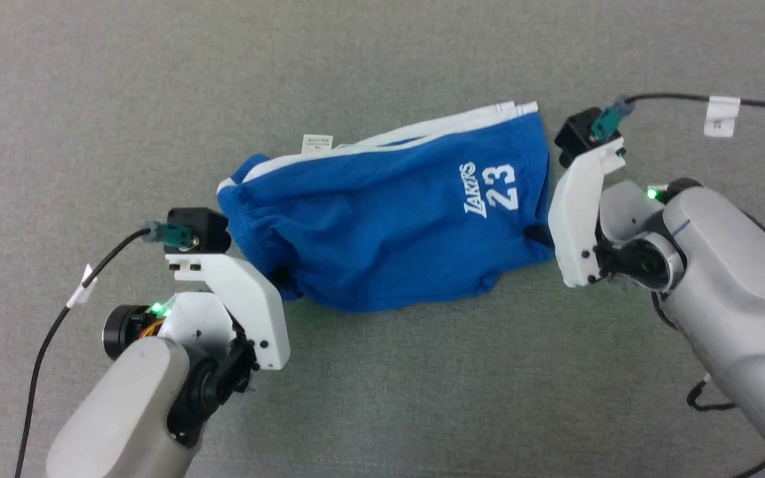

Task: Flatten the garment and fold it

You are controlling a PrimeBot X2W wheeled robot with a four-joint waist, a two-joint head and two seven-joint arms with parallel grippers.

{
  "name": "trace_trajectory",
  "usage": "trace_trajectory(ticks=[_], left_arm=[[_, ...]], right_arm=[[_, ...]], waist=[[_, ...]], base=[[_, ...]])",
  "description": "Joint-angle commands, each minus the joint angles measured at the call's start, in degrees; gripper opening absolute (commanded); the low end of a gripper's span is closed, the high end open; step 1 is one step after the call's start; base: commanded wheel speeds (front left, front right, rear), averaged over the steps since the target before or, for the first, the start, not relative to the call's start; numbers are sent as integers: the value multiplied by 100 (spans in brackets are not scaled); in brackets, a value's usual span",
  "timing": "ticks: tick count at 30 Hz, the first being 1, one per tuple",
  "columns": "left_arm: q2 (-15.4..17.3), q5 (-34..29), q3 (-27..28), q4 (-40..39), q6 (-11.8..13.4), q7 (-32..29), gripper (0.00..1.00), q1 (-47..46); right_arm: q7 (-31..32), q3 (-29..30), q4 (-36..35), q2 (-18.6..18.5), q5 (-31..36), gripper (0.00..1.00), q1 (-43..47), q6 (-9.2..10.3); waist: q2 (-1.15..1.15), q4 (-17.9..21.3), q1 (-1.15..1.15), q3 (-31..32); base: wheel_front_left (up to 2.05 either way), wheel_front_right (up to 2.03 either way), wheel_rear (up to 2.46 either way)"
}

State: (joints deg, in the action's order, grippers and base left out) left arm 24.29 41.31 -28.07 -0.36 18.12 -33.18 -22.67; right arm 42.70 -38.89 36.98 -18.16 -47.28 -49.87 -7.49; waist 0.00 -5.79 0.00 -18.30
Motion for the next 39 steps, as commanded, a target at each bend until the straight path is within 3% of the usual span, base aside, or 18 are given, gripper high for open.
trace_trajectory(ticks=[1,9,15,21,23,24,25,34,39], left_arm=[[41,-29,-4,-29,-48,24,0,75],[252,38,-123,-422,-7,-205,0,517],[311,137,-248,-665,189,-346,0,1128],[235,234,-275,-601,345,-256,0,1572],[189,261,-311,-544,341,-234,0,1644],[153,276,-309,-512,362,-210,33,1673],[134,276,-328,-482,368,-196,100,1703],[171,-103,-265,-728,426,651,100,2014],[243,-550,-104,-1054,620,1341,100,2044]], right_arm=[[-63,-73,-31,-58,-89,0,195,0],[-433,-178,-541,-549,-466,0,767,0],[-547,8,-911,-900,-423,0,1612,0],[-636,569,-1065,-832,-80,0,2485,0],[-628,752,-1095,-711,83,38,2735,0],[-667,882,-1107,-641,166,78,2849,0],[-719,996,-1124,-577,284,100,2960,0],[-1344,2455,-1764,132,1404,100,3836,0],[-1210,3137,-2221,423,1922,100,4102,0]], waist=[[0,96,0,223],[0,418,0,839],[0,687,0,1016],[0,858,0,994],[0,876,0,988],[0,879,0,992],[0,883,0,1013],[0,924,0,1259],[0,818,0,1386]], base=[[0,0,0],[0,0,0],[0,0,0],[0,0,0],[0,0,0],[0,0,0],[0,0,0],[0,0,0],[0,0,0]])
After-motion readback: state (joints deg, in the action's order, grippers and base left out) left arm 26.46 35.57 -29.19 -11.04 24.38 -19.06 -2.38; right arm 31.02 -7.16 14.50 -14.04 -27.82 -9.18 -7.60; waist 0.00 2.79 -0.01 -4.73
